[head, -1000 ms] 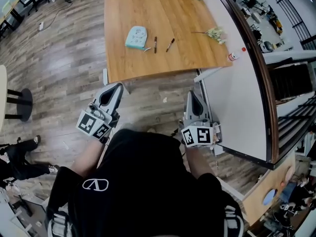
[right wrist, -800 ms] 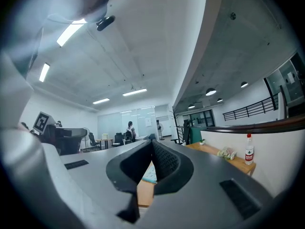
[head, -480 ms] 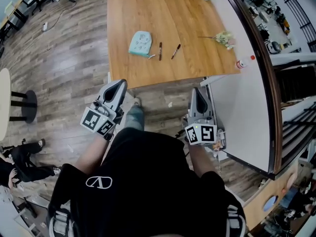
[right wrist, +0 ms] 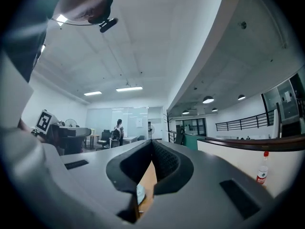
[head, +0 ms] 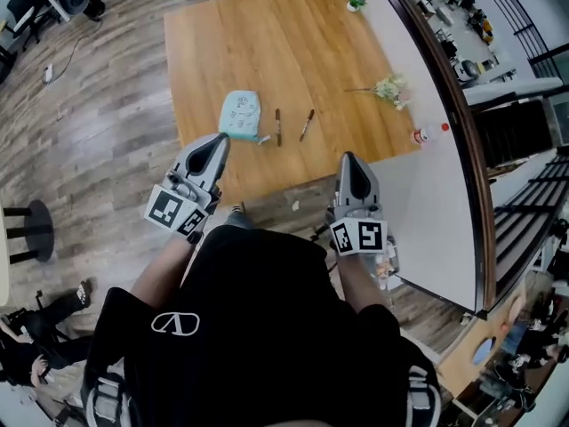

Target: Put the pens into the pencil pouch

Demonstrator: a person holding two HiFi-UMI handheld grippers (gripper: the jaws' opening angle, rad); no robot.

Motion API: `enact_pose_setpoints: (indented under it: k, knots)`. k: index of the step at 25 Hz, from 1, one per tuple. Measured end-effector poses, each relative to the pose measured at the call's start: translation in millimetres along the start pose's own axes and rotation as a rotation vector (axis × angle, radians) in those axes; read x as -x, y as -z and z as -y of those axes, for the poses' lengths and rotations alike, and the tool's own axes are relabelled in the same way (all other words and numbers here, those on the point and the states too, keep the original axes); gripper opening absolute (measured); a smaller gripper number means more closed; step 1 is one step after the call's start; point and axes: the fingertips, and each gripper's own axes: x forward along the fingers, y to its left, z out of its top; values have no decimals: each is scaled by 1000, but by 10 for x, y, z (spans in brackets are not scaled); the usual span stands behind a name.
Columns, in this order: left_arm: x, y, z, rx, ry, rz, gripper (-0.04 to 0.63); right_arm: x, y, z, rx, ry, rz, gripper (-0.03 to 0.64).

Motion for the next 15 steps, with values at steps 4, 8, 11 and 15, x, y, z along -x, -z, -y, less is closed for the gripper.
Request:
enact_pose_setpoints:
  k: [4,8,11,15]
  knots:
    - [-247,-24,-345,0,27,2,2,-390,13,20,11,34,0,-6]
    - [-457,-10,-503,-22,40,-1,2,-659,56,76,12,43,1,-6]
    - [-599,15,-533,-35,21,-4,2,-774,80,177,7,28,-1,-6]
    - [-784,28,-479,-45,-14,-3,2,-847,87,344,-4,-13,-4,-6]
